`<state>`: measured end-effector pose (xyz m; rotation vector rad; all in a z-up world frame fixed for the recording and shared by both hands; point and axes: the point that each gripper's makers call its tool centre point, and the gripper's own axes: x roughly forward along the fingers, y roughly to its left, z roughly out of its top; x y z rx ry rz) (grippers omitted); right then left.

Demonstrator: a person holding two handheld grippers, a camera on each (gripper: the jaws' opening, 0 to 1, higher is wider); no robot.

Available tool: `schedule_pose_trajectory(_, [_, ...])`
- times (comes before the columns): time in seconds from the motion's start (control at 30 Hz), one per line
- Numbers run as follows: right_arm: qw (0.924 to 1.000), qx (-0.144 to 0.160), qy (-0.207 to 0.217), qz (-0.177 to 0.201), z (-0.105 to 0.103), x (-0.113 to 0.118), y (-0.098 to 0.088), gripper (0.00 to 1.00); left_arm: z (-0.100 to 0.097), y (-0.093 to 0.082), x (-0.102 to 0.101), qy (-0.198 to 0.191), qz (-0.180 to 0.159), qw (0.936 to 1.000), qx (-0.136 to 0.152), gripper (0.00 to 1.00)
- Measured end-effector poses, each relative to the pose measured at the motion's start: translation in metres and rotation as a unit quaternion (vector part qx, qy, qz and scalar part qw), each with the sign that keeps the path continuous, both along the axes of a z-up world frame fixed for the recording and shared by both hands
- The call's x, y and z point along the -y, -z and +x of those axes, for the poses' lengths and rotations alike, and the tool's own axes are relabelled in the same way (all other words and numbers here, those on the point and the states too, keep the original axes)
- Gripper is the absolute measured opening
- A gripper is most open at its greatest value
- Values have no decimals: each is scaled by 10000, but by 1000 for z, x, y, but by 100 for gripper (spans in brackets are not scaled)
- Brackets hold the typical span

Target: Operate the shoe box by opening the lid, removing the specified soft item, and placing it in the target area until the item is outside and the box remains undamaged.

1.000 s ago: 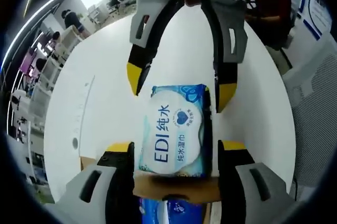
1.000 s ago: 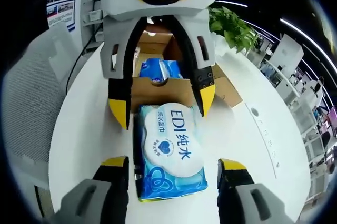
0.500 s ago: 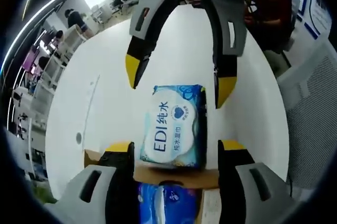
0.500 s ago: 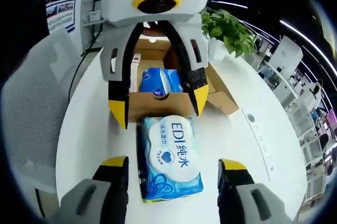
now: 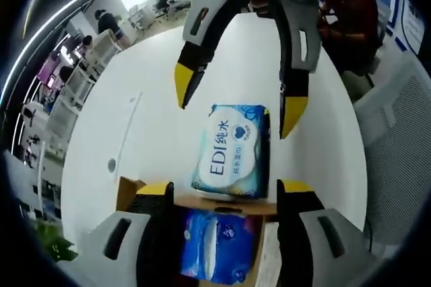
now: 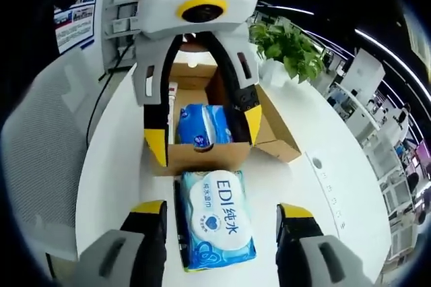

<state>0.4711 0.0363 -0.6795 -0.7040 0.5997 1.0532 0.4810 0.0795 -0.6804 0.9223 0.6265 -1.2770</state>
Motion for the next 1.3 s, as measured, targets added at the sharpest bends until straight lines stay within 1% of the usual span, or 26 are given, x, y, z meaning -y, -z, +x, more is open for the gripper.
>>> schedule_pose_trajectory(0.17, [9999, 76, 42, 89, 6, -10, -6, 63, 6, -3, -14, -179, -39, 9998, -62, 61])
schedule_pose_trajectory(0.37, [9993, 214, 195, 226, 17, -22, -16, 59, 14, -7, -30, -322, -75, 9995, -22, 60])
schedule_pose_trajectory(0.53, [9988, 316, 172, 338, 22, -34, -20, 58, 22, -11, -46, -500, -139, 9987, 12, 58])
schedule_pose_trajectory(0.63, [9985, 377, 130, 374, 23, -41, -22, 58, 26, -11, -56, -563, -127, 9983, 30, 56])
schedule_pose_trajectory(0.73, [9978, 503, 89, 415, 26, -49, -25, 55, 27, -10, -66, -584, -146, 9982, 70, 51])
schedule_pose_trajectory(0.83, [9971, 594, 63, 467, 28, -58, -27, 50, 29, -5, -76, -626, -141, 9979, 76, 47])
schedule_pose_trajectory(0.93, [9972, 579, 41, 473, 29, -66, -25, 49, 30, -1, -83, -686, -146, 9975, 86, 46])
schedule_pose_trajectory(1.1, [9976, 561, 2, 409, 30, -77, -20, 42, 31, 7, -96, -776, -142, 9968, 82, 42])
schedule_pose_trajectory(1.2, [9978, 586, 5, 303, 33, -82, -15, 39, 33, 12, -103, -860, -187, 9961, 103, 38])
schedule_pose_trajectory(1.27, [9979, 597, -9, 234, 33, -85, -12, 36, 33, 13, -106, -876, -200, 9959, 132, 34])
schedule_pose_trajectory(1.3, [9979, 623, -28, 190, 34, -87, -11, 34, 34, 16, -108, -894, -201, 9957, 126, 34])
